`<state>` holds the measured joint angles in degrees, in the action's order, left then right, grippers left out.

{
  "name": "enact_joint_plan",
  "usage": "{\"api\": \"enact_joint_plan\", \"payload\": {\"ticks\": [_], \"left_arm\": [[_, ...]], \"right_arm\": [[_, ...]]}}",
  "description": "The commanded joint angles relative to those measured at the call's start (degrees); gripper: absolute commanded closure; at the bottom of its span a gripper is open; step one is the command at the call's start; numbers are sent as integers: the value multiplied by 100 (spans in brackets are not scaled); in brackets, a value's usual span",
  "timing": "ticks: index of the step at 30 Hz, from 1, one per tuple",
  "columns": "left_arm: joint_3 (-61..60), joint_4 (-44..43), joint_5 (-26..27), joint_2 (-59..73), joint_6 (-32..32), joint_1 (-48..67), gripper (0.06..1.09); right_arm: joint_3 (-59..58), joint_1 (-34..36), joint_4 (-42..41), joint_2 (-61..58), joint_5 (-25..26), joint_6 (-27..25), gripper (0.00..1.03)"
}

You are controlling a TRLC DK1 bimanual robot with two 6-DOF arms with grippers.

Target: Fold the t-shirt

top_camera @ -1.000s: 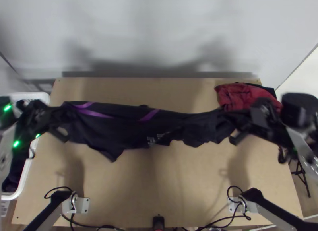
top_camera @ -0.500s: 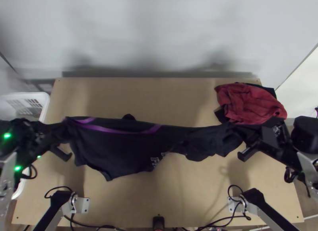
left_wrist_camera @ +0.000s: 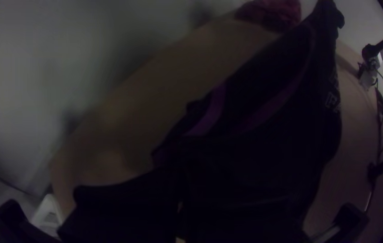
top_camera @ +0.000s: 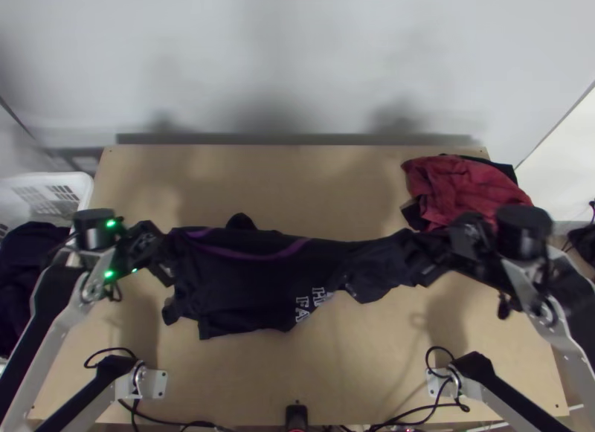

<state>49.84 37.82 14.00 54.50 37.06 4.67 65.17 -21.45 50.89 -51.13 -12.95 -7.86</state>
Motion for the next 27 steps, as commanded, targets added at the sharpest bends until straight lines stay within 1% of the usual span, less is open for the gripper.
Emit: {"api": "enact_joint_plan", "payload": {"ticks": [1,5,8,11,13,18,22,27], "left_arm": [[-379,-952,6,1028,337,-326,105],[-150,-1216,-55,1361,504,-862,105],[-142,-1357,-90,1520,645,-1020,105],[-107,-1893,-301,1634,460,-1056,105],[-36,-1866,-310,1731,443,-1029,105],[-203,-1427,-310,1608,469,-458,105],[-511,-1330,-345,1546,469,78,104],[-695,-1286,-389,1625,372,623,104]], "right_arm": [[-443,-210,-677,-608,-6,74,100],[-391,-175,-1064,-986,29,47,100],[-399,-166,-1249,-1294,73,-23,100],[-435,-166,-1574,-1531,179,-32,100],[-435,-184,-1644,-1698,179,-23,100],[-689,-571,-1626,-1839,170,12,100],[-997,-817,-1635,-1821,161,91,100],[-1103,-1036,-1626,-1777,170,100,100]]}}
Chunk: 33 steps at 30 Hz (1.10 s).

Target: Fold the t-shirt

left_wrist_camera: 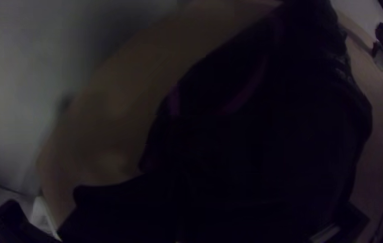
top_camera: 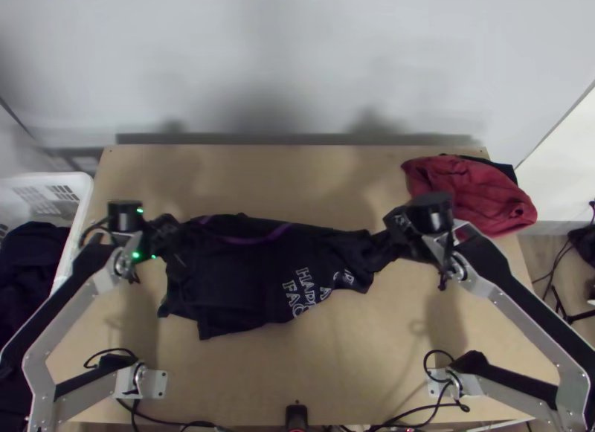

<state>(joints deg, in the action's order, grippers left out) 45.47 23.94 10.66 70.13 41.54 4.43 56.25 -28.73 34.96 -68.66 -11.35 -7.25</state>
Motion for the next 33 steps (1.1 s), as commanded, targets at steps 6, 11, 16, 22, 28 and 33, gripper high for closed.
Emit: {"api": "enact_joint_plan", "payload": {"ticks": [6,11,16,22,28,33], "left_arm": [[-74,40,-90,238,-67,146,98],[-214,49,-99,265,-67,58,54],[-267,-171,-406,89,-41,-38,10],[199,-373,-424,-96,267,-636,10],[489,822,-424,-904,891,-311,11],[5,524,-1531,-1651,1796,340,11]], "right_arm": [[53,157,-59,195,107,4,100],[-44,166,-59,231,107,-23,100],[-97,87,-51,239,107,-23,100],[-158,34,-51,239,107,-23,100],[-141,34,-59,239,107,-23,100],[-176,34,-51,266,107,-14,100]]}}
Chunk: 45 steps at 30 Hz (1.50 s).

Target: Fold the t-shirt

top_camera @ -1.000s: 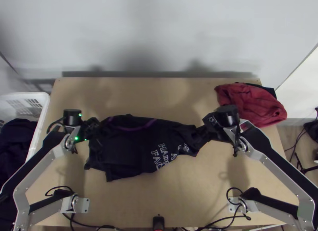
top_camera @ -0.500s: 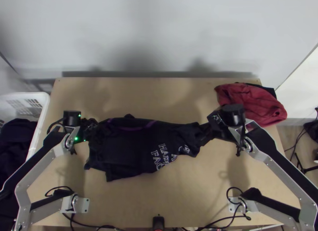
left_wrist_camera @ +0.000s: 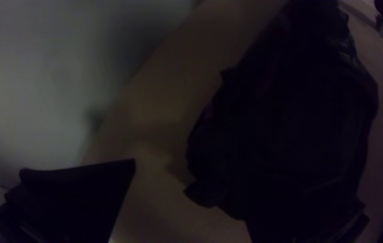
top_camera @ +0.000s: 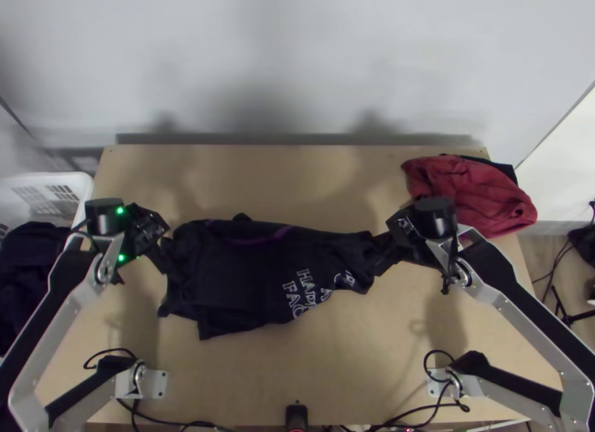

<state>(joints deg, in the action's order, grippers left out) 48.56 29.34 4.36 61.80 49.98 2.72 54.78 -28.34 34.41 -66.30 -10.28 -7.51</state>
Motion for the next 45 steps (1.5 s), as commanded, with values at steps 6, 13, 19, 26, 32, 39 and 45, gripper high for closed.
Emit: {"api": "enact_joint_plan", "payload": {"ticks": [6,13,19,26,32,39,45], "left_arm": [[-22,986,-893,-1135,636,1257,11],[-101,1662,-111,-537,206,1521,12],[163,1618,399,412,12,1512,12],[365,1390,583,1045,-146,1547,12],[330,1592,865,1247,-322,1741,13],[154,1372,961,1581,-269,1697,14],[-13,1091,944,1695,-120,1582,14]], "right_arm": [[-135,-5,4,47,0,39,100],[-117,-5,4,65,0,83,100],[-100,12,39,126,0,83,100],[-126,39,92,205,0,83,100],[-249,56,74,197,0,83,100],[-398,-75,57,170,0,30,100],[-407,-84,109,249,0,48,100]]}}
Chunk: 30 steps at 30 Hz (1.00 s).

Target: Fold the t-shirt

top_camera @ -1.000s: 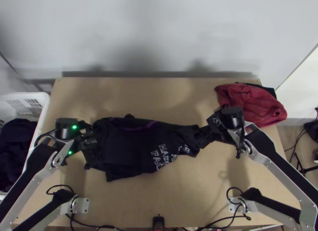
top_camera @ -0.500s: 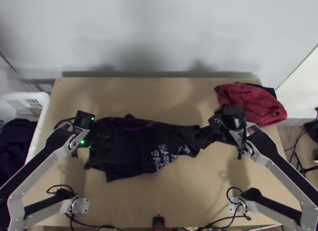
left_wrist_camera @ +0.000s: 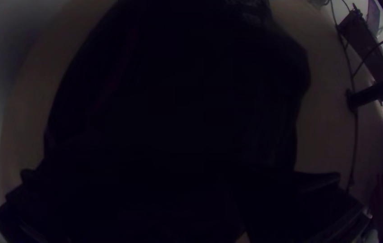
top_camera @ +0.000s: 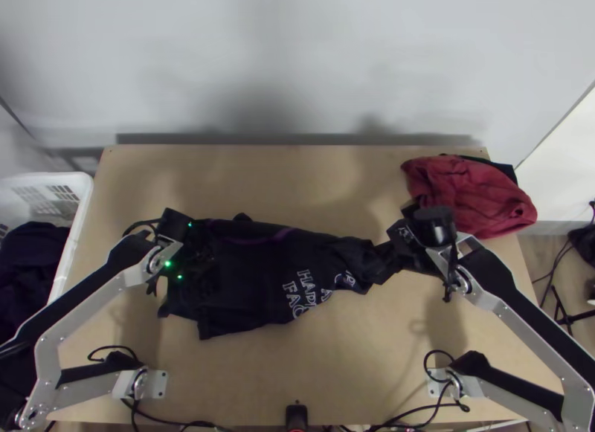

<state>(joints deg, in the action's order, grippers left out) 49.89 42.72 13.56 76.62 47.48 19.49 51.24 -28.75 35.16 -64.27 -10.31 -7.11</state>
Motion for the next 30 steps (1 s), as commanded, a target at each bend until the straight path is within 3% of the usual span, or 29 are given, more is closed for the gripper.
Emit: {"api": "enact_joint_plan", "payload": {"ticks": [1,10,12,17,21,24,30], "left_arm": [[-146,-273,32,266,173,-156,14],[-102,-449,32,486,297,-340,17],[-58,-475,32,538,323,-375,23],[65,-457,50,556,349,-507,45],[65,-440,164,529,279,-551,83],[74,-440,164,442,173,-604,102],[100,-159,191,169,138,-727,105]], "right_arm": [[-44,-51,61,55,-7,0,100],[-44,54,132,108,2,-44,100],[17,177,70,64,11,-44,100],[114,203,35,2,11,-27,100],[123,203,26,11,11,-9,100],[123,203,35,11,11,-9,100],[88,256,44,55,11,-18,100]]}}
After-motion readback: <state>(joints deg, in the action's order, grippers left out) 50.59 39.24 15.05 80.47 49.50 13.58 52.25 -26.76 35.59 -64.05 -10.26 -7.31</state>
